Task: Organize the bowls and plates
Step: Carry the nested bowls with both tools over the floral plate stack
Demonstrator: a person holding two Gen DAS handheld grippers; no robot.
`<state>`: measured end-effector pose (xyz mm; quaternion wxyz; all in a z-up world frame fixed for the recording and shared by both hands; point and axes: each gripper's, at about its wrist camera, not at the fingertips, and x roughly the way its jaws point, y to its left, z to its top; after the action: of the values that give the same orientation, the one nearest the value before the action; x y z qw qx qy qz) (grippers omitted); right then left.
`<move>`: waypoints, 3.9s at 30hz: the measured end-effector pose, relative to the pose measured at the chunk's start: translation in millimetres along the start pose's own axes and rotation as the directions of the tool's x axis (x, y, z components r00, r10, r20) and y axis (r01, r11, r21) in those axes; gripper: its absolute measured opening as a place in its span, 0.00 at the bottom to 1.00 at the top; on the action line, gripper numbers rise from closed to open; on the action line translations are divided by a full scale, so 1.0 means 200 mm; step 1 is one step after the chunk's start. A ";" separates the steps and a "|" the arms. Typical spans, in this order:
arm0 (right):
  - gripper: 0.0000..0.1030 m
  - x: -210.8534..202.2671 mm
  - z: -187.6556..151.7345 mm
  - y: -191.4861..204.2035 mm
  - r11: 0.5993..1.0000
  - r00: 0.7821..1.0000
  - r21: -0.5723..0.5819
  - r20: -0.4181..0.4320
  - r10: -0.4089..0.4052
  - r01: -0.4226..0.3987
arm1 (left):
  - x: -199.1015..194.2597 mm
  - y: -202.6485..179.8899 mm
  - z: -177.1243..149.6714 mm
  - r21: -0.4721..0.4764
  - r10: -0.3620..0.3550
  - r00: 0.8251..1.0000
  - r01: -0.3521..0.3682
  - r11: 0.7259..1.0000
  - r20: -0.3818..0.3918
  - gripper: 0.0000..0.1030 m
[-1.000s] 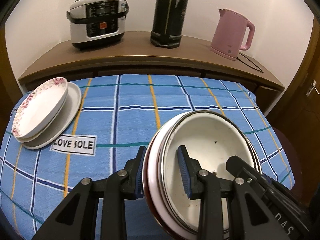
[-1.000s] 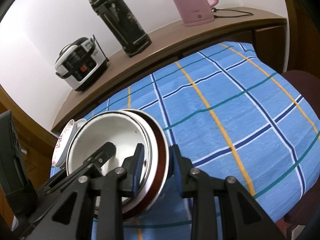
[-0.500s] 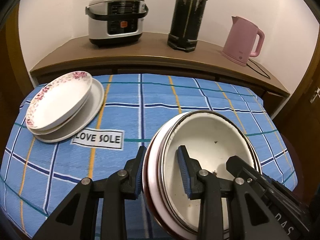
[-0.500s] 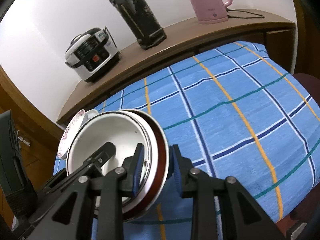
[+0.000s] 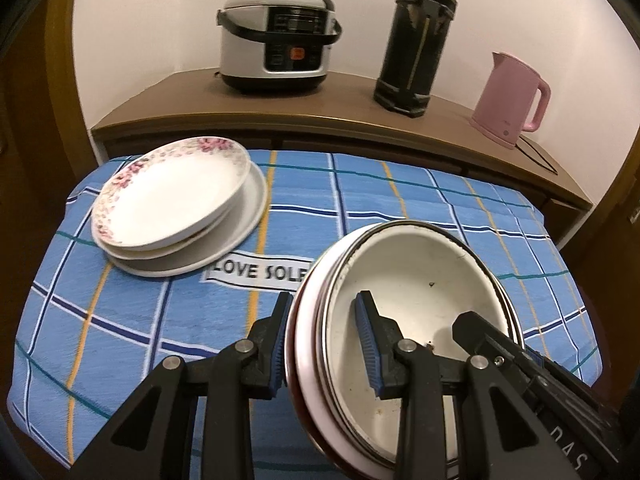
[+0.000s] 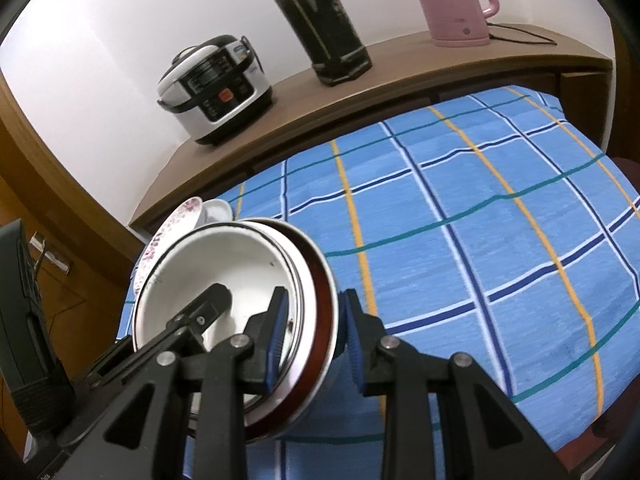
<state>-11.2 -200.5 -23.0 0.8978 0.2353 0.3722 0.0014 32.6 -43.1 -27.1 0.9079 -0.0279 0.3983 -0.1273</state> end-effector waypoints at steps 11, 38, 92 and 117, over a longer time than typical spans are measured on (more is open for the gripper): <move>0.27 0.06 -0.04 0.16 0.999 1.000 -0.043 -0.021 0.021 -0.022 | -0.04 0.17 -0.01 -0.036 0.023 1.000 -0.022 0.999 0.007 0.34; 0.27 0.23 -0.14 0.54 0.986 0.991 -0.131 -0.091 0.097 -0.108 | -0.14 0.59 -0.02 -0.151 0.123 0.992 -0.120 0.981 0.013 0.34; 0.26 0.48 0.00 0.97 0.944 0.960 -0.200 -0.155 0.235 -0.263 | -0.18 0.92 0.25 -0.240 0.268 0.960 -0.244 0.940 0.075 0.34; 0.26 0.52 0.38 0.75 0.981 0.989 -0.136 -0.050 0.136 -0.142 | 0.13 0.69 0.57 -0.182 0.137 0.988 -0.122 0.976 0.074 0.34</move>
<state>140.6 -81.0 17.0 0.9021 0.1977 0.3718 0.0948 162.3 78.5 10.0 0.9246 -0.0878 0.3694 -0.0307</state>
